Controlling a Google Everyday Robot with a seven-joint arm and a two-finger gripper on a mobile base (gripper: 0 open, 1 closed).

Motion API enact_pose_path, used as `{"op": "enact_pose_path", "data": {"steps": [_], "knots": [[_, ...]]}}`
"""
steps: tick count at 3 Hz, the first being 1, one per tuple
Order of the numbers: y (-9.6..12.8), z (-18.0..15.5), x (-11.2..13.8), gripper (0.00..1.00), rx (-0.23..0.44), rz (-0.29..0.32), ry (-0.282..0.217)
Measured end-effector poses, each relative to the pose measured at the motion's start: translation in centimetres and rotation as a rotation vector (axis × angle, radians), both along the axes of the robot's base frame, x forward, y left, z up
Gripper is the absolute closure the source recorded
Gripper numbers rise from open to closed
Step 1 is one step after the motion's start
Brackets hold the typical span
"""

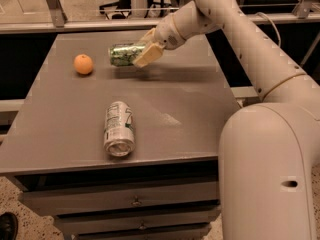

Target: Move green can near orange

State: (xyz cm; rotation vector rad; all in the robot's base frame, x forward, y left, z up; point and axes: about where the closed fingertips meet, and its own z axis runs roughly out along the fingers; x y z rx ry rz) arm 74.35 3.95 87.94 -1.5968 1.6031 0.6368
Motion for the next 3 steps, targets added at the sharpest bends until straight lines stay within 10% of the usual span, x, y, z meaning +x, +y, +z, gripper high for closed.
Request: {"op": "enact_pose_path", "data": {"steps": [2,3], "knots": [[3.9,-0.8,-0.8,1.00,0.019,0.070,0.026],[5.1,-1.1,-0.8,0.82,0.016,0.082,0.038]]}}
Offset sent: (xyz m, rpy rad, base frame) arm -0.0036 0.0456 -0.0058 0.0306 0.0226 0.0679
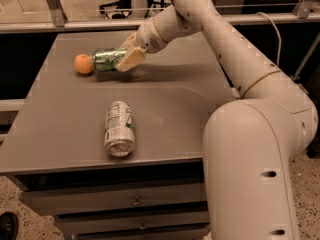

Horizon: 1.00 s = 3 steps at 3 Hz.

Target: Move green can near orange

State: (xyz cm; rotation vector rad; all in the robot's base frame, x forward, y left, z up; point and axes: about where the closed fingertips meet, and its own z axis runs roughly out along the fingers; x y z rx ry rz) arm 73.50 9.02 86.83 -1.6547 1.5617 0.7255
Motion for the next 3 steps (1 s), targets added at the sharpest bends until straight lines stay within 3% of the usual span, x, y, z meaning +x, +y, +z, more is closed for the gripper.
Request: {"op": "enact_pose_path", "data": {"steps": [2,3], "knots": [[0.31,-0.46,-0.26,0.36,-0.012,0.006,0.016],[0.31,-0.73,-0.43,0.05,-0.016,0.009,0.024]]}}
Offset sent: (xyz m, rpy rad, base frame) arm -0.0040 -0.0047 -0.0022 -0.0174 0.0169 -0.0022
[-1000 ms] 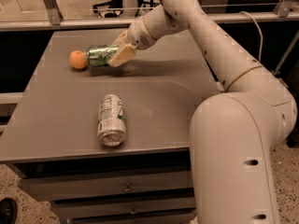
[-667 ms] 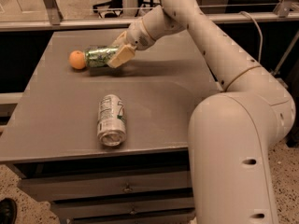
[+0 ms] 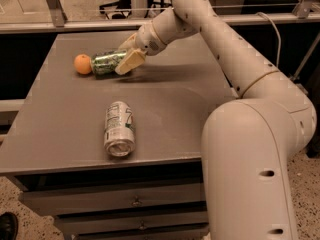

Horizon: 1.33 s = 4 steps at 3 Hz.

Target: Move green can near orange

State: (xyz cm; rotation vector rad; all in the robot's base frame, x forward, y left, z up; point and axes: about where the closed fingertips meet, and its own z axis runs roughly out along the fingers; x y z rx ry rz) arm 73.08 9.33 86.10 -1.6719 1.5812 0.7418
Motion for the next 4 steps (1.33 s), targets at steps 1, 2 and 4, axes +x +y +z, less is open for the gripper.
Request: {"op": "enact_pose_path", "data": {"steps": [1,2,4], "knots": [[-0.1,-0.1,-0.1,0.00,-0.002,0.000,0.003],[-0.7,0.0,0.1,0.00,0.005,-0.007,0.001],[-11.0,3.1,1.6,0.00,0.119,-0.170,-0.048]]}}
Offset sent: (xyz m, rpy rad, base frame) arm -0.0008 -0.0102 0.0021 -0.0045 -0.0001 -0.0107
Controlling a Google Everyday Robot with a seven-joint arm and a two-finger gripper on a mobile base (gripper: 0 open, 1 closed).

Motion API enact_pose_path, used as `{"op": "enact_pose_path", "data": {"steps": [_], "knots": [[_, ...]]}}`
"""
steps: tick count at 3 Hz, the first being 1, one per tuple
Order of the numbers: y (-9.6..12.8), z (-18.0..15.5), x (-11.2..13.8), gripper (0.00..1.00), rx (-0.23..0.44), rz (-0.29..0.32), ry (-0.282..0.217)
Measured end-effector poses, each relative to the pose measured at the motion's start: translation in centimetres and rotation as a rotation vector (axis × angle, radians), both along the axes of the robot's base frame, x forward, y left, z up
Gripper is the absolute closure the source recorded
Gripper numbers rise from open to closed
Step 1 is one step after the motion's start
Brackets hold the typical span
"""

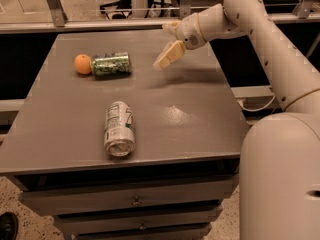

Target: Move green can near orange

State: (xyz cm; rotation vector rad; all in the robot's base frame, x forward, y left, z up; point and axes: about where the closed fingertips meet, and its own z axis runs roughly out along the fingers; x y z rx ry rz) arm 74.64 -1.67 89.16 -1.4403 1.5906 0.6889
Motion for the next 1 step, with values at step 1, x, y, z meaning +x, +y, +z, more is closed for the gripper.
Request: {"op": "enact_pose_path", "data": {"steps": [1], "knots": [[-0.04,-0.02,-0.01,0.00,0.000,0.000,0.000]]}}
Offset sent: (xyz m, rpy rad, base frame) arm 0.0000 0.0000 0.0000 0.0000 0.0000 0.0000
